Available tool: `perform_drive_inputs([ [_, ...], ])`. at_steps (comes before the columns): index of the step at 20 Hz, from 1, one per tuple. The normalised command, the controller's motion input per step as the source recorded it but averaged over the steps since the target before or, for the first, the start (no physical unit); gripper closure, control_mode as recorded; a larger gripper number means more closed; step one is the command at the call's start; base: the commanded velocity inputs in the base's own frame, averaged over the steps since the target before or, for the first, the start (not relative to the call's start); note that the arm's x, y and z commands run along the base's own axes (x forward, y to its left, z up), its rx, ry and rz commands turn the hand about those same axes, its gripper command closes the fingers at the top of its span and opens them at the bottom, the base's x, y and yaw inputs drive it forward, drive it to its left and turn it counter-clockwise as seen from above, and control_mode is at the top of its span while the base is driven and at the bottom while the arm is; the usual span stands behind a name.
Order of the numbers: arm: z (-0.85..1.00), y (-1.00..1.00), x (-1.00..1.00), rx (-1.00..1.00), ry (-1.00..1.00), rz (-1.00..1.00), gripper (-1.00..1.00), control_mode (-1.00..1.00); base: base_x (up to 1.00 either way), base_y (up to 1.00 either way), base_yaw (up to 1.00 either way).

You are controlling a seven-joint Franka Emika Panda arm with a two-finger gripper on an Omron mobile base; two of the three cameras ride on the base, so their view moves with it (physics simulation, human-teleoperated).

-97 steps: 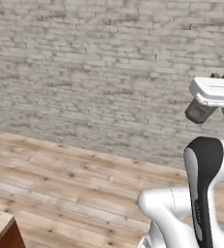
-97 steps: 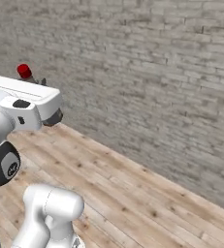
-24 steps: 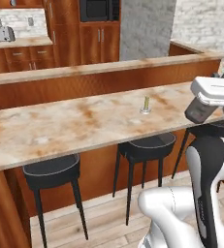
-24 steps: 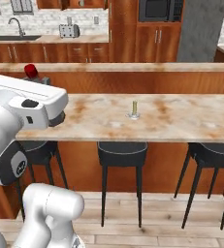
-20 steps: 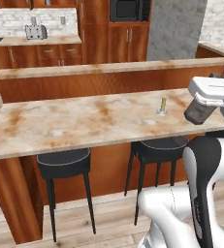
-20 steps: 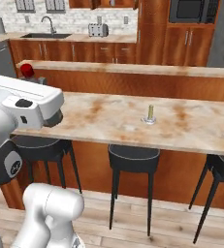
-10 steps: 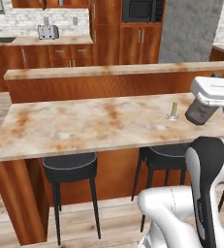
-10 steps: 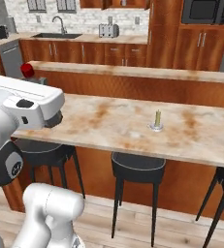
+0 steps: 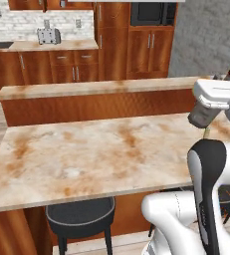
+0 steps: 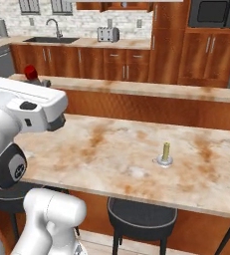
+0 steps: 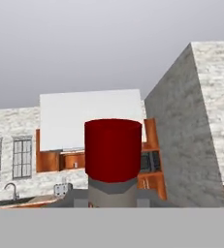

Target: Open the cabinet directly in front. Then move the liquor and the mug to the dining counter with the candle on it.

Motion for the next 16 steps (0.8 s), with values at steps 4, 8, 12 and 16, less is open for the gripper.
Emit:
perform_drive_inputs([
  [4, -0.73, 0.14, 0.35, -0.19, 0.48, -0.21, 1.00, -1.00, 0.00, 0.00, 0.00],
  [8, -0.98, 0.00, 0.20, -0.24, 0.69, -0.18, 1.00, -1.00, 0.00, 0.00, 0.00],
  [12, -0.67, 0.00, 0.06, -0.10, 0.44, -0.04, 1.00, -1.00, 0.00, 0.00, 0.00],
  [16, -0.15, -0.14, 0.05, 0.00, 0.08, 0.00, 1.00, -1.00, 0.00, 0.00, 0.00],
])
